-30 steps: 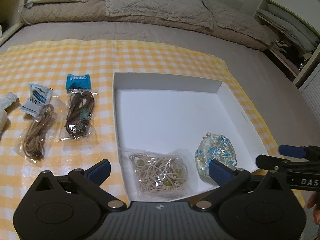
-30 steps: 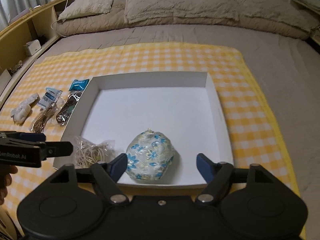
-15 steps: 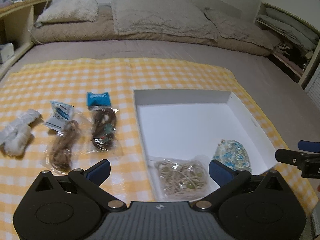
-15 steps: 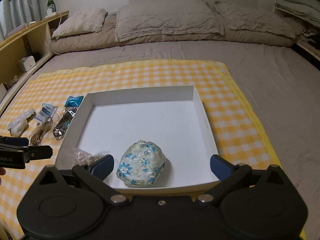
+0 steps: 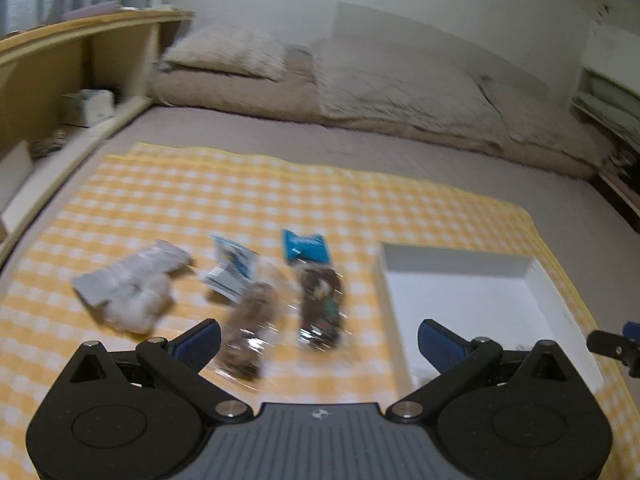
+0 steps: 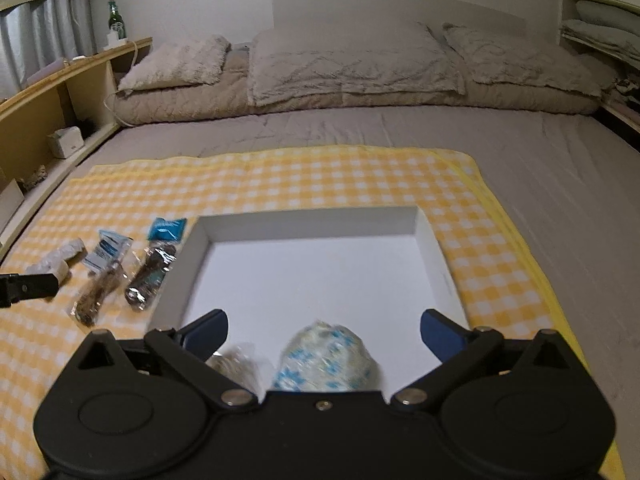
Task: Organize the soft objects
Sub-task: 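Lift both tools out of the box back toward the cloth, then lower the left tool onto the grey printed packet and close it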
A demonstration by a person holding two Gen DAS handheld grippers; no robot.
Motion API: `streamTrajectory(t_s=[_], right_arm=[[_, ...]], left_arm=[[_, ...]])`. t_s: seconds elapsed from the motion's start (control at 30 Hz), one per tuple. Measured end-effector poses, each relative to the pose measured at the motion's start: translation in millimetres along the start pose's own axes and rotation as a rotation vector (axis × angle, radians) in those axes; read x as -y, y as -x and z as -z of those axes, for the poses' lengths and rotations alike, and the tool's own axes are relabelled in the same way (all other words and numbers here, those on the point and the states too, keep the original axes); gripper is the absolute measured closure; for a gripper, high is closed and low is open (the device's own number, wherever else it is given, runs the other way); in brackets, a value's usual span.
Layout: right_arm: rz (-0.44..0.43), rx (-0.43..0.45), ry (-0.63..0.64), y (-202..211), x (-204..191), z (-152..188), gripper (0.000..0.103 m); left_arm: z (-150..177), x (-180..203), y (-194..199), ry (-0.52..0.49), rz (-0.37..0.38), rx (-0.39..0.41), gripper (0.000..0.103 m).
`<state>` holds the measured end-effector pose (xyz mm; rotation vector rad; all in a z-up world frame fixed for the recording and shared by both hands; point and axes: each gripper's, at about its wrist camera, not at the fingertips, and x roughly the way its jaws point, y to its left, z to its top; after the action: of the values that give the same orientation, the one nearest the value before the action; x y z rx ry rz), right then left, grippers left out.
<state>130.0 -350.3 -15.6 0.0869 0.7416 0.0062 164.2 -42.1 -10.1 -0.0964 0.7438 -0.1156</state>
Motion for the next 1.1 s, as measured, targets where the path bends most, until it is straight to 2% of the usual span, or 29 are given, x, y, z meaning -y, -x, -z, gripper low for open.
streamTrajectory(t_s=[0.23,0.47,0.77,0.93,1.1], right_arm=[[-0.062,0.037,0.038,-7,-39,-16,0.000],[-0.135,0.058,0.065,-18,-83,-29,0.000],[-0.201,0.087,0.066,-36,-135,-42,0.000],[-0.232,0.068,0.023,-50,-159,-47,0.000],[-0.260,0.015,-0.051,-72,-178,-50,0.000]], left_arm=[[-12,-41,10,0.061,-0.084,0.055,0.000],[-17,-70,11,0.090,-0.141,0.069,0.000],[-25,-103,1,0.074,-0.249,0.141,0.000],[-30,-123,-15,0.058,-0.279,0.133,0.000],[-30,-132,-26,-0.057,-0.286,0.138,0.000]])
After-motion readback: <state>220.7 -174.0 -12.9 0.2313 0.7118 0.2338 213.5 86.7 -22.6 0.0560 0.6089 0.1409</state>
